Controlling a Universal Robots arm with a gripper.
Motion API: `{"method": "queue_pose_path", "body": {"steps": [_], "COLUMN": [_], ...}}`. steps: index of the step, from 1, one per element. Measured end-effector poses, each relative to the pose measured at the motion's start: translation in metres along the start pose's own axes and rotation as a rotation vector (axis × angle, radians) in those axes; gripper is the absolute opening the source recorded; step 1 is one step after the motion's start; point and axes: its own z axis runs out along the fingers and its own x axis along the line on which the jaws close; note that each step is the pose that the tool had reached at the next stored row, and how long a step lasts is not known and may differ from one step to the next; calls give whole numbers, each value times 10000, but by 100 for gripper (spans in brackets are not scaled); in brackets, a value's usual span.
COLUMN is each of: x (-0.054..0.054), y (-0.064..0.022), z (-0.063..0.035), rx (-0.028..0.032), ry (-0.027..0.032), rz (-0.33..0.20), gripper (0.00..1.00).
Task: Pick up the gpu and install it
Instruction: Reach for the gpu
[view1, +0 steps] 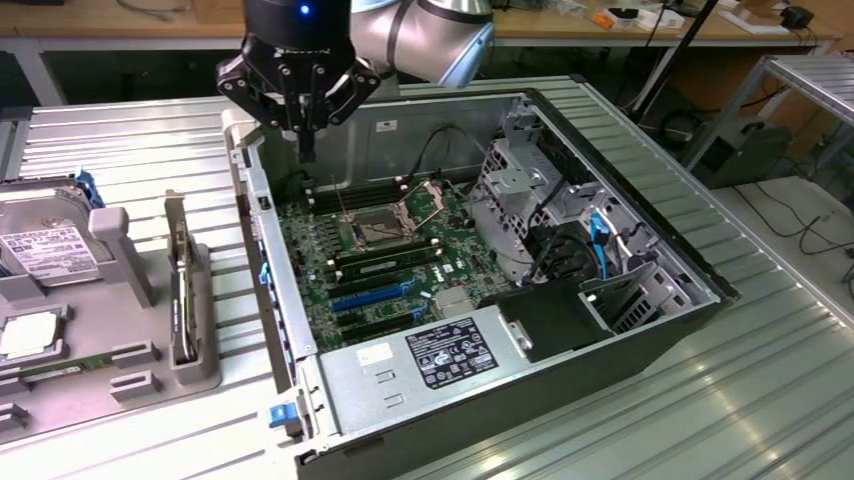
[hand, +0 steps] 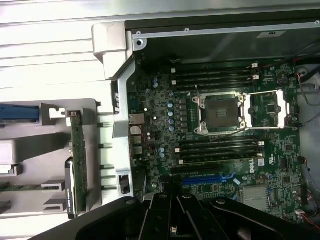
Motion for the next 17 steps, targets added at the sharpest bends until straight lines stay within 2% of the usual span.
{"method": "queue_pose_path", "body": {"steps": [17], "x": [186], "y": [-14], "z": [-5], "rx": [0], "ry": [0], "rz": [0], "gripper": [10]}}
